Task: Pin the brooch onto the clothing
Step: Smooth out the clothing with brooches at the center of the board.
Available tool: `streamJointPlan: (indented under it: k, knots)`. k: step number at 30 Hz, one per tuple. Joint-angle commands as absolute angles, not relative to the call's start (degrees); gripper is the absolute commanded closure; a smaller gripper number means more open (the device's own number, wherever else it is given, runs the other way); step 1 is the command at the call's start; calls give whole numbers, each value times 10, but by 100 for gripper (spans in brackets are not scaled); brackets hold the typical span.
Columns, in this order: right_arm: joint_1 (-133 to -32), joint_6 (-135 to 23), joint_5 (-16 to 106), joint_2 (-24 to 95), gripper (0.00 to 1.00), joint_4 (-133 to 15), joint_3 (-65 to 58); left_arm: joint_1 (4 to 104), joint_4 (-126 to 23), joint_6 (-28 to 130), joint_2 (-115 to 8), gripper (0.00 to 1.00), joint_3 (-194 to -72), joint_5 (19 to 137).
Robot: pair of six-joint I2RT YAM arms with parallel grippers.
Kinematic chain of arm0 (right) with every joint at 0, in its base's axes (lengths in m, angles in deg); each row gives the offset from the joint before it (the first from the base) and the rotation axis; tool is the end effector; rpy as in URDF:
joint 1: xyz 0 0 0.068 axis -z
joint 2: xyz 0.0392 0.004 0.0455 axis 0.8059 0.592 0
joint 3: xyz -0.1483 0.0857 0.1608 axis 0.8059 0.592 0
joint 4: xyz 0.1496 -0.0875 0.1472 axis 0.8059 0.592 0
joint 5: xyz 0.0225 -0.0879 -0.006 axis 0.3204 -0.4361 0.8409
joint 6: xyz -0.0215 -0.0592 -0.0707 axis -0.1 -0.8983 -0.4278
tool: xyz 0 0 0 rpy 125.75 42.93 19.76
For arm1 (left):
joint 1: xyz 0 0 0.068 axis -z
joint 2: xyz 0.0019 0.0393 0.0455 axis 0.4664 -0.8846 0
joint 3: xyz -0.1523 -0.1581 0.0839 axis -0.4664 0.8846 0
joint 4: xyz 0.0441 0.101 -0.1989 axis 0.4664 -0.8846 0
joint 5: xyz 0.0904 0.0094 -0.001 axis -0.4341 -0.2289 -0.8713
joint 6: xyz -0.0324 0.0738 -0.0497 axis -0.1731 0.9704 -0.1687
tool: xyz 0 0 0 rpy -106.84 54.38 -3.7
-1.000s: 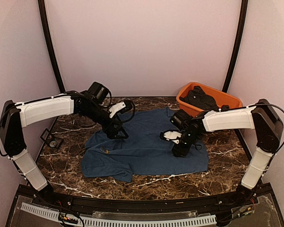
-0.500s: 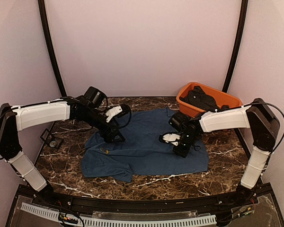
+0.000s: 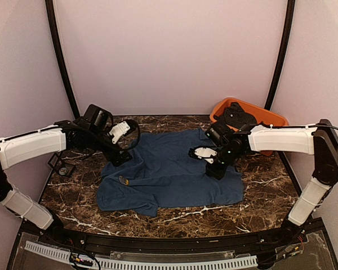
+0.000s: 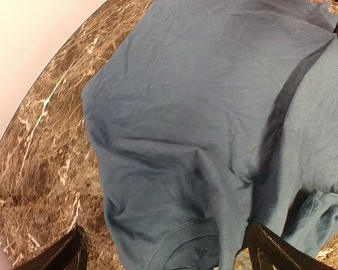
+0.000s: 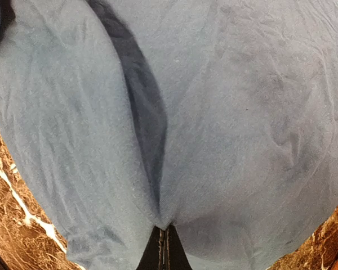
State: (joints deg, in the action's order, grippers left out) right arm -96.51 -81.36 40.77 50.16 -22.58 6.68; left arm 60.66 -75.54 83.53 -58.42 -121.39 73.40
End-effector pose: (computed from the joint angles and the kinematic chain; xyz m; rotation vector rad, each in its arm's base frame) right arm 0.2283 0.2177 0.1375 -1.4219 2.3587 0.1873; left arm 0.2636 -0.1765 0.2148 1.0768 2.0410 -0.1744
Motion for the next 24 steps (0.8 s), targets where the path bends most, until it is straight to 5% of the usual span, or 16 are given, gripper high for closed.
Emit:
streamJointPlan:
  k: [1, 7, 12, 15, 24]
  knots:
    - [-965, -806, 432, 496, 100, -222, 57, 592, -756, 806, -557, 1, -1193, 648]
    - [-966, -791, 384, 502, 44, -220, 53, 520, -791, 714, -555, 1, -1193, 543]
    - [-965, -784, 337, 477, 26, -237, 52, 490, -797, 678, -536, 1, -1182, 471]
    - [-965, -771, 277, 454, 2, -261, 54, 488, -810, 611, -534, 1, -1182, 388]
    - [-960, -709, 199, 433, 1, -308, 33, 469, -912, 484, -582, 1, -1223, 331]
